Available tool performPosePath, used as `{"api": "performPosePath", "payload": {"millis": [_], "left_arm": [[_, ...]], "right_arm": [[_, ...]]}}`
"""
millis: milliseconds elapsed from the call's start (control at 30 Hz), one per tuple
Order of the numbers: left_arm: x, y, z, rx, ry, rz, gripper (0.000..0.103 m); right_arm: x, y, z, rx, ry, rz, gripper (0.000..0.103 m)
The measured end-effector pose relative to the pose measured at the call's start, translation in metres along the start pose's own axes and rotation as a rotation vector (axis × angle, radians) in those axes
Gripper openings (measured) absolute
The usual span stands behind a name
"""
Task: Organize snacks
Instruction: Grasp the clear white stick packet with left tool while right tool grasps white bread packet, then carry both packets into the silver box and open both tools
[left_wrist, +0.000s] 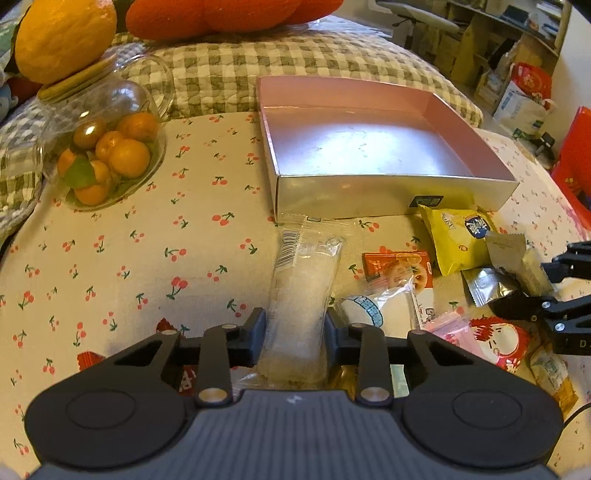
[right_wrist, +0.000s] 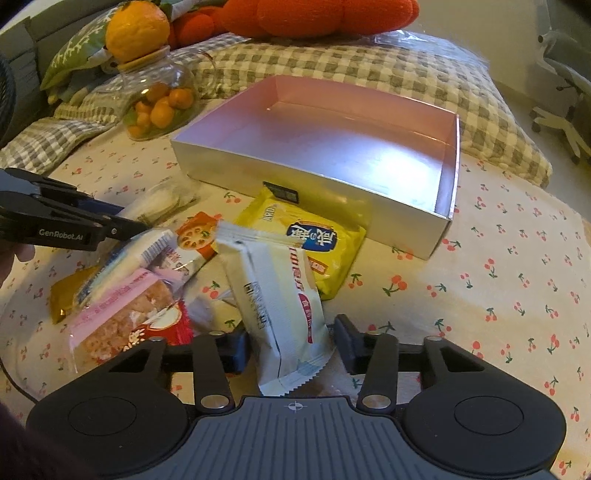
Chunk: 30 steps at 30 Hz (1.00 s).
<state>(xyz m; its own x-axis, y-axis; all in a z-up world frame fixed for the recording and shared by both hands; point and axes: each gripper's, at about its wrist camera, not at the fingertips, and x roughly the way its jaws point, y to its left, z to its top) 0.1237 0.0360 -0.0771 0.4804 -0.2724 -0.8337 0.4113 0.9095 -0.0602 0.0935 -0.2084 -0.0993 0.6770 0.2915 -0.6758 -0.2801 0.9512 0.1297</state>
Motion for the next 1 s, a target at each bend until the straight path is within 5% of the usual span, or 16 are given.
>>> {"api": "performPosePath", "payload": {"millis": [133, 367, 833, 1000], "left_arm": [[-0.002, 0.001, 0.0, -0.024, 0.012, -0.005, 0.028], [-0.007, 0.01, 0.0, -0.118, 0.03, -0.041, 0.027], [-0.033, 0.009, 0.008, -0.181, -0.03, -0.101, 0.026], [-0.032, 0.004, 0.009, -0.17, -0.026, -0.096, 0.026]], "right_arm": [[-0.002, -0.001, 0.001, 0.032, 0.006, 0.013, 0.017], [-0.008, -0.007, 0.002, 0.117, 0.002, 0.04, 0.011], [-0.027, -0.023, 0.008, 0.285, -0.024, 0.146, 0.008], [-0.018, -0.024, 0.002, 0.297, 0.022, 0.128, 0.018]]}}
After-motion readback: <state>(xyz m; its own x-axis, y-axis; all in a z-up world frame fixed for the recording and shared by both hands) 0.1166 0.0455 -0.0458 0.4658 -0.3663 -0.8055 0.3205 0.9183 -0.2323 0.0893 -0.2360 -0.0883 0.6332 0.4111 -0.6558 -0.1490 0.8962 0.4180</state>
